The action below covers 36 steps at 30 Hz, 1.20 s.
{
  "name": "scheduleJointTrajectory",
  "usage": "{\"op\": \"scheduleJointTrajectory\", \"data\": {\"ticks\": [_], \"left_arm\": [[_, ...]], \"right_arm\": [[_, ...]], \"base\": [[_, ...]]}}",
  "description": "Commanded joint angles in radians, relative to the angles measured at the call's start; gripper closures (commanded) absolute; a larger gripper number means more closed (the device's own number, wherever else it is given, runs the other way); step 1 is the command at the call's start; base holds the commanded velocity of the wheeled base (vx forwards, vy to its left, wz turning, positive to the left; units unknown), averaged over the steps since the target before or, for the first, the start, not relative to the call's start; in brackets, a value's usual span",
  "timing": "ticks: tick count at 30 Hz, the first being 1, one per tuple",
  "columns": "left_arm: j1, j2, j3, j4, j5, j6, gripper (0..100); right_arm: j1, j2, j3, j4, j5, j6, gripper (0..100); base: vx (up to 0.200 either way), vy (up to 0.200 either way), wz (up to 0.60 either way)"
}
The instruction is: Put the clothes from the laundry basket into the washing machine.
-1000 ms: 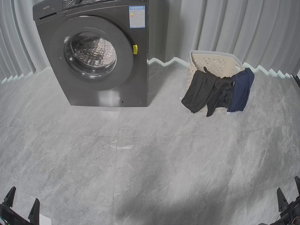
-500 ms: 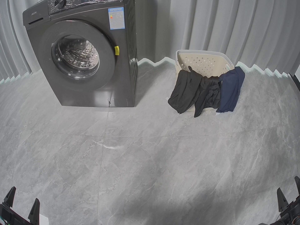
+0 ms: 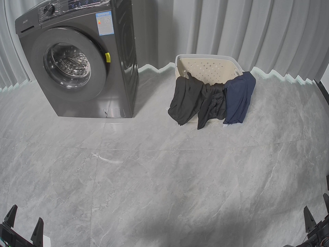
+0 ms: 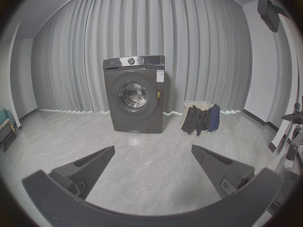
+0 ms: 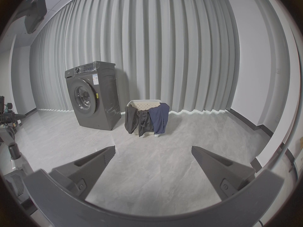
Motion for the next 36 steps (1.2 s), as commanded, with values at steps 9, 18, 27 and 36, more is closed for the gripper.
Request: {"op": "scheduleJointTrajectory", "data": {"ticks": [9, 18, 27, 36], "left_arm": [[0.000, -0.015, 0.016, 0.000, 0.001, -0.009, 0], [0.000, -0.015, 0.016, 0.000, 0.000, -0.015, 0], [-0.002, -0.015, 0.016, 0.000, 0.000, -0.015, 0], [-0.002, -0.015, 0.016, 0.000, 0.000, -0.018, 0]], "right_arm": [[0.000, -0.015, 0.018, 0.000, 0.001, -0.001, 0], [0.000, -0.015, 0.018, 0.000, 0.001, -0.001, 0], [0.000, -0.015, 0.018, 0.000, 0.001, -0.001, 0], [0.000, -0.015, 0.018, 0.000, 0.001, -0.001, 0]], "base": [[0.000, 0.000, 0.00], [0.111, 0.000, 0.00], [0.200, 0.000, 0.00], [0.200, 0.000, 0.00]]}}
